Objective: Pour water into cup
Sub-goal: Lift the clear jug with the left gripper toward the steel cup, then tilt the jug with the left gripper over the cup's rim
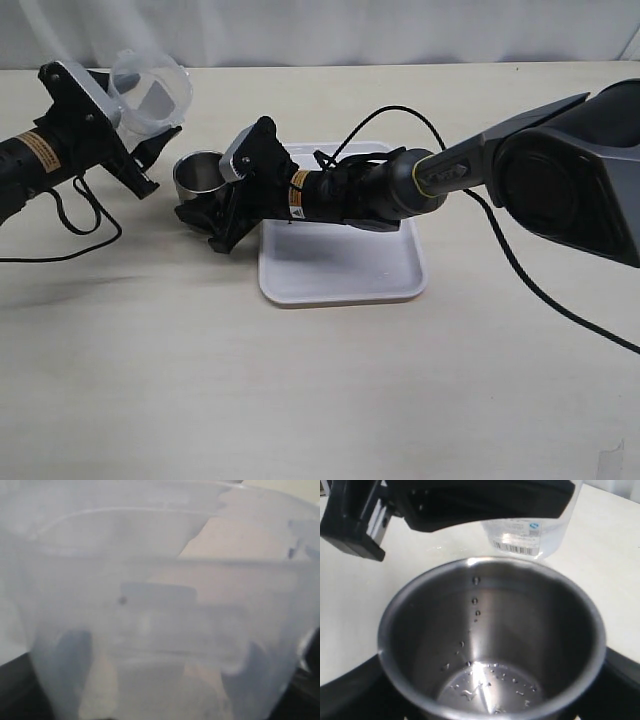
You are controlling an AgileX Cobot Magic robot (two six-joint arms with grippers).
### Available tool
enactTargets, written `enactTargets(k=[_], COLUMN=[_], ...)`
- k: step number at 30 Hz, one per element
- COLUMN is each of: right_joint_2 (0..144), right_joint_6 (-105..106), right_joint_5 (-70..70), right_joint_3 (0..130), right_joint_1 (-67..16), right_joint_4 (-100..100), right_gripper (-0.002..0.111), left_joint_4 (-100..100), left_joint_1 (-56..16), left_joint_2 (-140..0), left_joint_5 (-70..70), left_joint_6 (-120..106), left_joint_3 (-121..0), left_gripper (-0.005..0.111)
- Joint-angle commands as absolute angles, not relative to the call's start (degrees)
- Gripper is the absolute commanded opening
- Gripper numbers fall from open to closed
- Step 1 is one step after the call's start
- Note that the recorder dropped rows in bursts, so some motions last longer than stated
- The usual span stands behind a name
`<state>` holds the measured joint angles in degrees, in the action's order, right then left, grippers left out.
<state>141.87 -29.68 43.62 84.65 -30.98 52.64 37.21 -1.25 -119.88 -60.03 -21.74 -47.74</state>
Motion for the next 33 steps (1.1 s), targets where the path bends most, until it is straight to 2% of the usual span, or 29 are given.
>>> enactTargets(k=[1,33], right_joint_2=[142.09,142.09], right_joint_6=[-29.77,-29.77], right_joint_5=[40.78,40.78], right_joint_3=[84.42,84.42], right_joint_1=[-30.64,-30.64], right_joint_4=[53.43,53.43], right_gripper=[0.004,0.004], left_joint_4=[36.8,38.54], left_joint_1=[-1.41,-1.41], left_joint_2=[-119.51,-119.51], left_joint_5=[-62.6,-63.17], left_joint_6=[-23.23,-34.34], left_joint_3=[-48.37,-48.37], left_gripper=[0.0,0.0])
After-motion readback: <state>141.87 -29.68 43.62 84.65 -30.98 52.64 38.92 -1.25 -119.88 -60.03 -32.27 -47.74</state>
